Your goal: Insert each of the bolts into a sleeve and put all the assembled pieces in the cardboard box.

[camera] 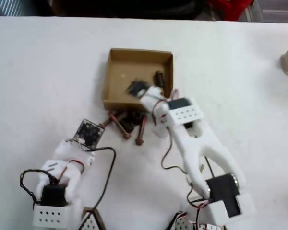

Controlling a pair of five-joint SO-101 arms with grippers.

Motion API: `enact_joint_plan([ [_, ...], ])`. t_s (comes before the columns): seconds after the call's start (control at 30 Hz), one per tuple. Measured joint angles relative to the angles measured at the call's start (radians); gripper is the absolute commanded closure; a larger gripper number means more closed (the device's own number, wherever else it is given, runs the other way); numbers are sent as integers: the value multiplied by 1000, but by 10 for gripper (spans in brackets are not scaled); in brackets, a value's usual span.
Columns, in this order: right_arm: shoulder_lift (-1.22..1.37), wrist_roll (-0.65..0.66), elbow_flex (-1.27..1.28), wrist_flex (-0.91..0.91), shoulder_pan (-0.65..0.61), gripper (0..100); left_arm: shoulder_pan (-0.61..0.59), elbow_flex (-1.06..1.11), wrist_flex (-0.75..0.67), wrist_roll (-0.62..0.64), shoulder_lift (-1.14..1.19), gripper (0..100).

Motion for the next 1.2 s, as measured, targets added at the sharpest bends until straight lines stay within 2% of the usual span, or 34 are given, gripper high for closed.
enact_joint_plan([
  [0.1,-91,-161,64,0,100,981,0,0,0,0,0,920],
  [0.23,-226,-232,198,0,209,981,0,0,0,51,0,920],
  [0.37,-361,-239,328,0,318,981,0,0,-3,190,0,920],
  [0.63,-583,-239,537,-2,470,981,12,0,-170,531,0,920],
  [0.93,-620,-239,574,-15,508,981,244,-54,-175,557,0,921],
  [1.1,-620,-239,577,-28,508,981,275,-140,-180,560,6,921],
  [1.2,-620,-239,577,-28,506,981,279,-189,-245,562,118,921],
])
